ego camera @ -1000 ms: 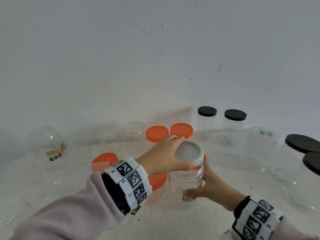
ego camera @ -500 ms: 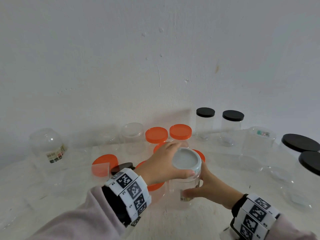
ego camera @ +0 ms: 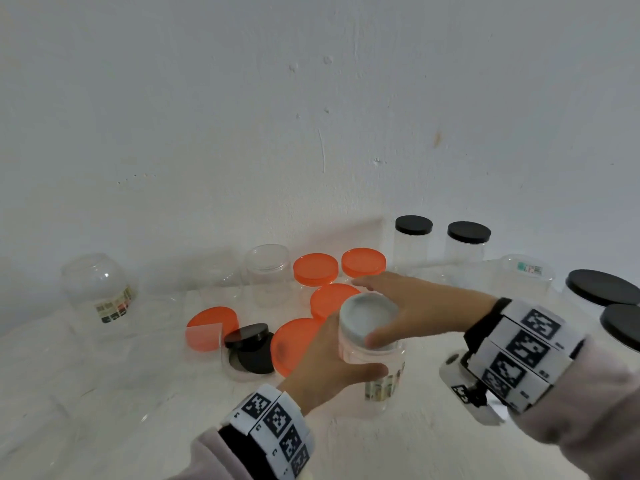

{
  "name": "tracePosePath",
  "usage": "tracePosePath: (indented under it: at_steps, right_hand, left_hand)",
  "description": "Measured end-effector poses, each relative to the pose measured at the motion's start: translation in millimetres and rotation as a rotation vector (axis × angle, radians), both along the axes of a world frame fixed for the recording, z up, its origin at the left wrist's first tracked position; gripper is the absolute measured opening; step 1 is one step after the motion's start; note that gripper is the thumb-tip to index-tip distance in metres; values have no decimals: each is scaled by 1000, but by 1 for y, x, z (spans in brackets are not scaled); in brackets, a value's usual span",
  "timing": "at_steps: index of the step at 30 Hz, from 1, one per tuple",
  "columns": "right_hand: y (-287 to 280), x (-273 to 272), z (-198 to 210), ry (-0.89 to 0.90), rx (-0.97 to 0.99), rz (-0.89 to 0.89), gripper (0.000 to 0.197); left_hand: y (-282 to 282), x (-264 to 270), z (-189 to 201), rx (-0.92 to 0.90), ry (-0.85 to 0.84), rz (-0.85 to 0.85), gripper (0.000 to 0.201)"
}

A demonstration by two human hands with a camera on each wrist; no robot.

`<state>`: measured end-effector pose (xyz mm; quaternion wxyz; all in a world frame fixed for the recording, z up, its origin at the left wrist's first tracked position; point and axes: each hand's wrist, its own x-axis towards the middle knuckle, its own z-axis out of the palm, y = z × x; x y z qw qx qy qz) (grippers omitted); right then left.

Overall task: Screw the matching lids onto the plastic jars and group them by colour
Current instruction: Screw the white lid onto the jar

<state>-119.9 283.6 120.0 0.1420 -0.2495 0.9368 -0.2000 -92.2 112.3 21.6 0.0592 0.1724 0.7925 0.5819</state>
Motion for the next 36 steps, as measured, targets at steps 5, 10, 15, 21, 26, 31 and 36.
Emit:
tracePosePath:
  at_steps: [5,10,15,21,26,31,36]
  right_hand:
    - [-23,-4,16,10,327,44,78]
    - [-31,-7,21,22,414,84,78]
    - [-30,-7,23,-6,425,132,79]
    - [-32,-8,20,9,458,73,77]
    - [-34,-5,12,15,431,-72,72]
    - [-34,-6,13,-40,494,-88,84]
    - [-35,-8,21,-89,541,16,97]
  left_hand:
    - [-4,-2,-7,19,-44,16,75]
    - [-7,-3,-9,10,-77,44,87]
    - [-7,-7,-7,-16,-77,25,84]
    - [-8,-6,-10,15,-91,18,86]
    - [-7,-7,-12,36,-92,7,86]
    - [-8,-5,-10,42,-94,-6,87]
    - [-7,-6,-10,53,-97,-11,88]
